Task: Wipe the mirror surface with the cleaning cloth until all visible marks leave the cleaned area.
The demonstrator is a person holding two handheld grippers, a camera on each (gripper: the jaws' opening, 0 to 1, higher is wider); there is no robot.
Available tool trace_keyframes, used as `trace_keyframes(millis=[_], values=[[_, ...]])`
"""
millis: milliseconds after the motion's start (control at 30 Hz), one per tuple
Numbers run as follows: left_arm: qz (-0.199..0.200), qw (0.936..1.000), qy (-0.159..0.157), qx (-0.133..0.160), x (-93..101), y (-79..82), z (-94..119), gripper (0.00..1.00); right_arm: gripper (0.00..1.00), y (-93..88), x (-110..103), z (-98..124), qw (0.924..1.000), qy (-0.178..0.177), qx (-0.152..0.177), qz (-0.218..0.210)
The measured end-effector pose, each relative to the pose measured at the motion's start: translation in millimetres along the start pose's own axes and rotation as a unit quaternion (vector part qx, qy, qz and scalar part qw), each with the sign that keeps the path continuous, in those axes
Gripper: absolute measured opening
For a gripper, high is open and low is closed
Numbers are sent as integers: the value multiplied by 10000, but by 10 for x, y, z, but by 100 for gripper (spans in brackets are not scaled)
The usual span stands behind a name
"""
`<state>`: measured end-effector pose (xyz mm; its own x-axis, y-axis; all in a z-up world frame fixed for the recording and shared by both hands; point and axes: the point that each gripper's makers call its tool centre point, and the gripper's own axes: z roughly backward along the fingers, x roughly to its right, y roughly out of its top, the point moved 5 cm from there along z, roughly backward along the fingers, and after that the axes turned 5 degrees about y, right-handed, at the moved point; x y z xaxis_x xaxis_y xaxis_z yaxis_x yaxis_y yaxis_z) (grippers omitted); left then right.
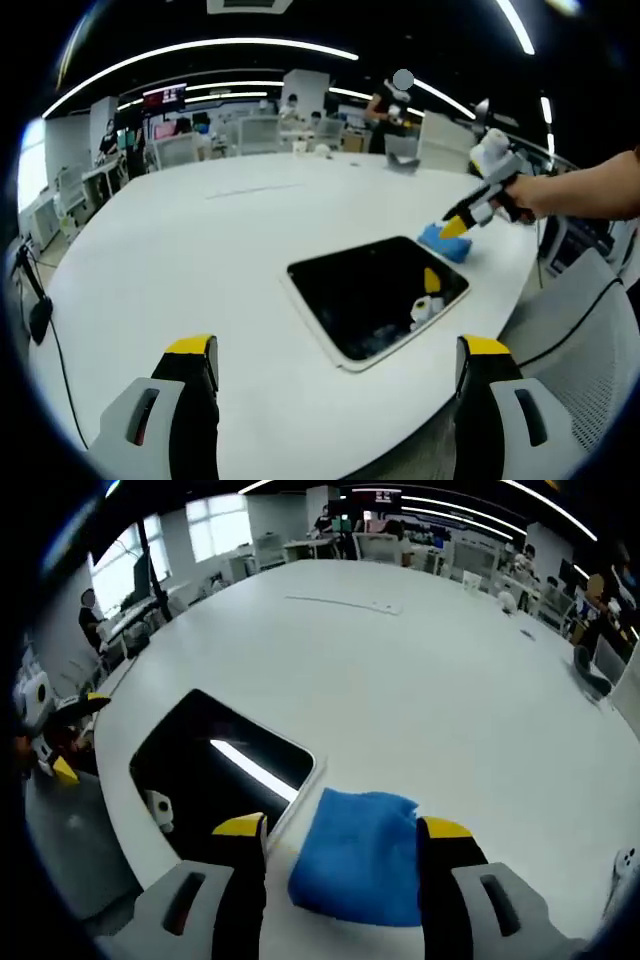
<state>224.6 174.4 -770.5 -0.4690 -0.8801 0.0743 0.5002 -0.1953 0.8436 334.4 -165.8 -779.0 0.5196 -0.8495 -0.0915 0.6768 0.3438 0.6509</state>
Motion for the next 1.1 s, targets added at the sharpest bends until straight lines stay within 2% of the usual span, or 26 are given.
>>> trace_keyframes(millis=[33,67,133,167,200,267,300,467,533,567,633,733,800,900,933,1100], values=[[14,10000,10,9,-2,3,4,99,71,45,1,57,9997,-31,257,-44],[20,10000,17,5,-4,1,5,99,75,45,17,101,9994,-114,320,-105],[48,10000,39,4,-12,-2,10,99,81,66,-16,193,9980,8,628,12],[87,9999,35,54,-13,10,16,99,82,25,-17,235,9983,-11,577,5],[129,9998,30,113,-14,25,22,99,85,28,-56,279,9969,125,769,-79],[90,9999,49,47,-12,10,19,99,89,-24,-62,380,9963,93,831,-215],[72,10000,47,26,-7,5,18,99,91,-17,-79,418,9949,117,972,-221],[42,10000,15,16,-1,5,14,99,100,-98,-130,584,9886,-130,1501,60],[63,10000,21,41,-2,12,15,99,100,-202,-207,631,9894,-76,1450,60],[84,9999,27,49,-8,11,15,99,100,-249,-221,655,9889,-81,1483,-75],[102,9999,59,59,-20,12,16,99,100,-277,-251,688,9860,-118,1650,-205],[109,9999,67,82,-20,21,17,99,100,-289,-258,709,9821,-321,1853,-19],[113,9999,70,81,-22,21,17,99,100,-294,-313,702,9817,-293,1879,-54],[126,9998,82,102,-23,28,19,99,100,-318,-339,670,9824,-342,1838,-40],[134,9998,92,105,-27,29,20,99,100,-341,-350,666,9851,-283,1694,-52],[162,9997,138,140,-43,38,30,99,100,-418,-344,753,9853,-331,1677,17]])
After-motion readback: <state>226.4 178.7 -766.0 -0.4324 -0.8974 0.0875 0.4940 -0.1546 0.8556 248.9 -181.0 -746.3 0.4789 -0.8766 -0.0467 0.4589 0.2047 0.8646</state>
